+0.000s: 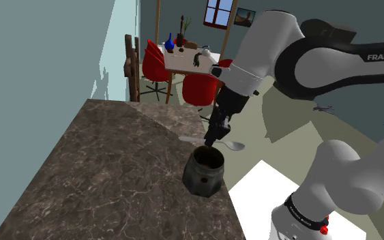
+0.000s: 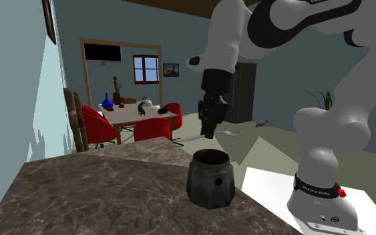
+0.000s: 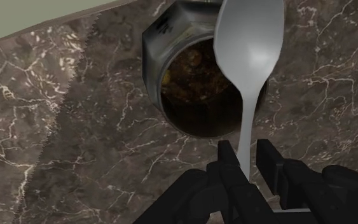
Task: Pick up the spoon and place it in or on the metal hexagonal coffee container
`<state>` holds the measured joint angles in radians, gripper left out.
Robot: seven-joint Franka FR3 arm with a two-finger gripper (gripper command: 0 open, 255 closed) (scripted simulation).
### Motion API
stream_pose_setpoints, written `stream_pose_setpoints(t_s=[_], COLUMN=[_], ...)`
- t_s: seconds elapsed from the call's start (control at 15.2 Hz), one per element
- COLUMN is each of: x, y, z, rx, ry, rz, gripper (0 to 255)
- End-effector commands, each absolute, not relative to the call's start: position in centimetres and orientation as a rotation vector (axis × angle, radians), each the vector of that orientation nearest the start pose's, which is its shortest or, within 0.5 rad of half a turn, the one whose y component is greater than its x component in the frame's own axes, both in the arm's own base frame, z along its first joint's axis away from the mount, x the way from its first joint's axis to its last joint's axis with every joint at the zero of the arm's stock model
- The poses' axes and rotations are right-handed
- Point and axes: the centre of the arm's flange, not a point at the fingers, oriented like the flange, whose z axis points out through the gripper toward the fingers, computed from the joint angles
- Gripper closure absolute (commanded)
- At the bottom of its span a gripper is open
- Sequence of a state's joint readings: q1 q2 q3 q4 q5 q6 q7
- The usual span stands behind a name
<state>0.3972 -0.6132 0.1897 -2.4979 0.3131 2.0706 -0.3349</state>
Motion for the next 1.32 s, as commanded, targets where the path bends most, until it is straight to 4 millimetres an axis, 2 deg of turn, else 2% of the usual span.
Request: stream_pose_setpoints(t_s=[0.0, 0.53, 1.06, 1.12, 1.25], x=[30.9, 30.9, 30.9, 30.9, 30.9], y=[23.2, 23.2, 23.2, 23.2, 23.2], z=[49.6, 45.5, 45.5, 45.5, 45.5], rx=[-2.719, -2.719, -2.719, -2.719, -2.719], ry=[-1.104, -1.104, -1.104, -1.104, -1.104], rz=[-0.239, -0.239, -0.239, -0.239, -0.239], gripper=[255, 255, 255, 0, 0])
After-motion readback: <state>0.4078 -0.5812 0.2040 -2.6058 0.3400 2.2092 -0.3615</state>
